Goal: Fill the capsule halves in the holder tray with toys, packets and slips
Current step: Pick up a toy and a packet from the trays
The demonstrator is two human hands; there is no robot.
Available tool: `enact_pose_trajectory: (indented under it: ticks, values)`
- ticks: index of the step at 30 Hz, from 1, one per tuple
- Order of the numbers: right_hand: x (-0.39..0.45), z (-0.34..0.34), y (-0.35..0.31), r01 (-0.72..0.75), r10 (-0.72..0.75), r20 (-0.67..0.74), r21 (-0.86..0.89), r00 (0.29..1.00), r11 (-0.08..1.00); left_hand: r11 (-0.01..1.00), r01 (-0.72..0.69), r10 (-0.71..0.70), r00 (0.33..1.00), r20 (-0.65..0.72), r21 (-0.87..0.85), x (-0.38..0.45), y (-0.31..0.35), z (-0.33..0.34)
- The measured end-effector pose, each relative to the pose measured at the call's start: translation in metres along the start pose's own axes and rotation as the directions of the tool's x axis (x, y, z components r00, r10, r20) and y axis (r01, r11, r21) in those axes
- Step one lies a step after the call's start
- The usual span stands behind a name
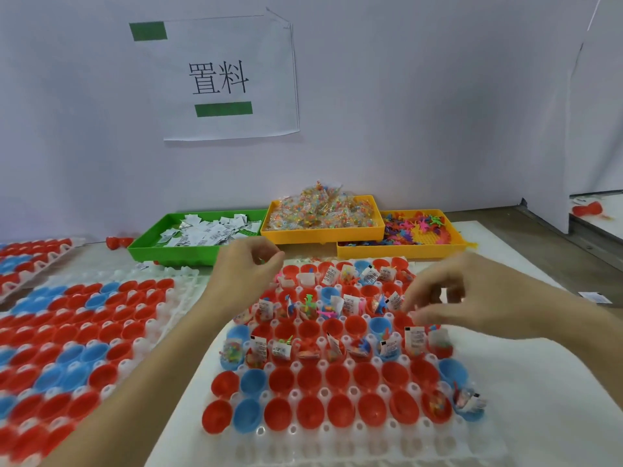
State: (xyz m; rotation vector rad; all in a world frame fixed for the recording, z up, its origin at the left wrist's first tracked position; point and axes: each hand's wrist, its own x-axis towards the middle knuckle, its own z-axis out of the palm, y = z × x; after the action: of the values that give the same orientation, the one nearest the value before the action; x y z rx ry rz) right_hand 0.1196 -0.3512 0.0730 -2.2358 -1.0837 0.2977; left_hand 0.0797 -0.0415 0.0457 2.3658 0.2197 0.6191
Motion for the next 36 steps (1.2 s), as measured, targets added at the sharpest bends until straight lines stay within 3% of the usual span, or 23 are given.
enact_pose_trajectory:
  ticks: [4, 9, 15, 18, 31, 36]
  values:
    - [0.035, -0.001, 0.042, 0.015, 0.05, -0.392, 0.16, 0.919, 0.987, 0.977, 0.161, -0.141, 0.98, -0.143, 0.137, 0.046, -0.03, -0.008]
    - [0.065, 0.027, 0.085, -0.01, 0.206, -0.635, 0.297, 0.745, 0.955, 0.927, 0.204, -0.173, 0.977, -0.125, 0.314, 0.096, -0.059, -0.006]
    - [0.063, 0.041, 0.103, -0.003, 0.206, -0.69, 0.283, 0.694, 0.959, 0.816, 0.178, -0.279, 0.954, 0.105, 0.55, 0.13, -0.073, 0.009]
    - [0.06, 0.042, 0.103, -0.021, 0.219, -0.69, 0.283, 0.69, 0.959, 0.786, 0.164, -0.303, 0.943, 0.14, 0.595, 0.141, -0.077, 0.011]
    - [0.05, 0.045, 0.095, -0.051, 0.209, -0.671, 0.247, 0.711, 0.968, 0.822, 0.114, -0.152, 0.988, 0.022, 0.558, 0.129, -0.07, 0.011]
    - [0.048, 0.042, 0.088, -0.031, 0.206, -0.685, 0.258, 0.699, 0.966, 0.846, 0.063, 0.057, 0.977, -0.207, 0.529, 0.118, -0.055, 0.005]
